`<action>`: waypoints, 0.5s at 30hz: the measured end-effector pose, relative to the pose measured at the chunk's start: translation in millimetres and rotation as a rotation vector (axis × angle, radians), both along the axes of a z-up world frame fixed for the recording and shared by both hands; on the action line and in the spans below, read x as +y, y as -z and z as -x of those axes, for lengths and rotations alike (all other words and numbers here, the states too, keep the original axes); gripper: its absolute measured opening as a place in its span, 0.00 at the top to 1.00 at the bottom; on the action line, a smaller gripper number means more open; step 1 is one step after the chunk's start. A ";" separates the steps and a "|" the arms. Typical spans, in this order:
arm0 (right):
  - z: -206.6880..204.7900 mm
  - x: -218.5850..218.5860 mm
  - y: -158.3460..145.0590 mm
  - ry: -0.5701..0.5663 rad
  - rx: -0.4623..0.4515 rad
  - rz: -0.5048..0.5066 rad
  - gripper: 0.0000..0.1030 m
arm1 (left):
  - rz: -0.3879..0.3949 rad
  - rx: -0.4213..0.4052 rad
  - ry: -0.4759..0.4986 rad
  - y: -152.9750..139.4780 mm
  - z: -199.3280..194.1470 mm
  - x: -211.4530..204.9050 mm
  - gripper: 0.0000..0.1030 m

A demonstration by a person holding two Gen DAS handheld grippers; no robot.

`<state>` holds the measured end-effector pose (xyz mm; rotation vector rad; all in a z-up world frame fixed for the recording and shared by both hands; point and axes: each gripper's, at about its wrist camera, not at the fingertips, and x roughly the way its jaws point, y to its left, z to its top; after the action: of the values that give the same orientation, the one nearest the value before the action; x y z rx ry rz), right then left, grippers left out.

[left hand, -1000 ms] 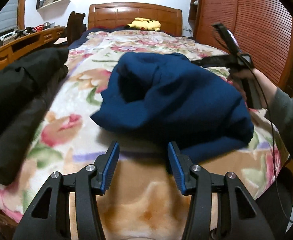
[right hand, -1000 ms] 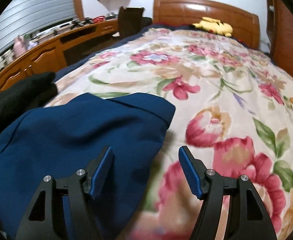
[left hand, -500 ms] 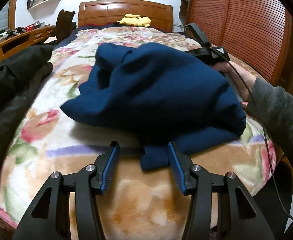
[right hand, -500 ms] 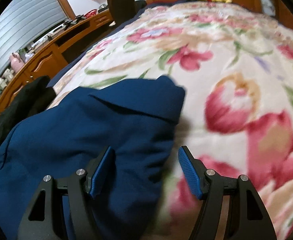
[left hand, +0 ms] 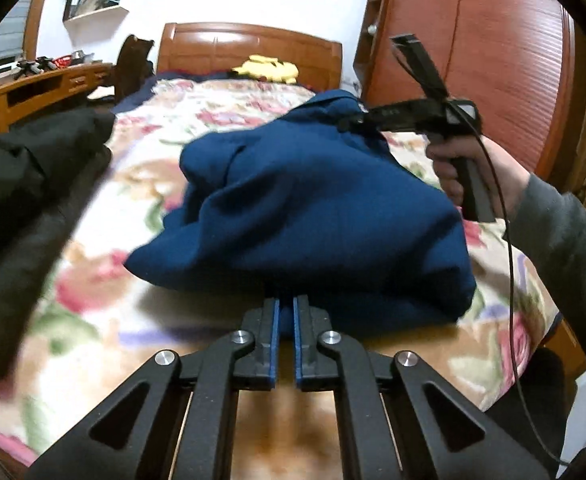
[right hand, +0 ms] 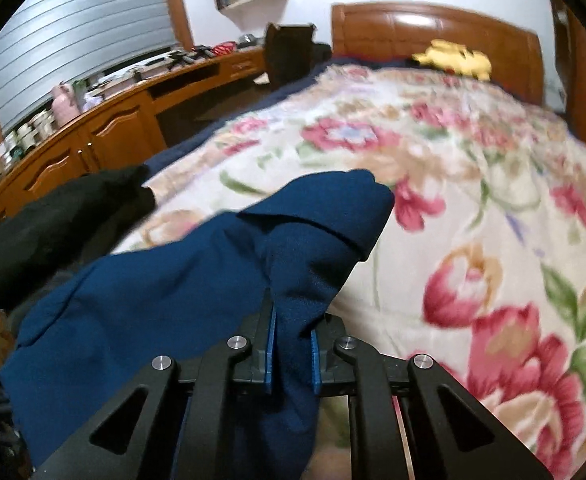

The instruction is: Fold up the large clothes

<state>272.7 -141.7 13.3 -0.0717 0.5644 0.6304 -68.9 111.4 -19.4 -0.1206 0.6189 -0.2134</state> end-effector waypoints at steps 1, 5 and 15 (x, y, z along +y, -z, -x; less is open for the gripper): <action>4.7 3.3 -7.4 -0.006 -0.017 0.005 0.88 | 0.001 -0.015 -0.003 -6.2 0.8 7.2 0.94; 25.7 3.6 -32.3 -0.003 -0.081 0.007 0.89 | -0.010 -0.092 -0.040 -40.6 0.4 39.8 0.95; 63.6 79.7 -104.9 0.003 -0.275 -0.007 0.89 | -0.107 -0.241 -0.176 -128.8 11.0 139.5 0.95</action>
<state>209.1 -62.1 118.2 -0.1483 0.2964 0.6081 -79.9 251.0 109.3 -0.0449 0.3757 -0.0231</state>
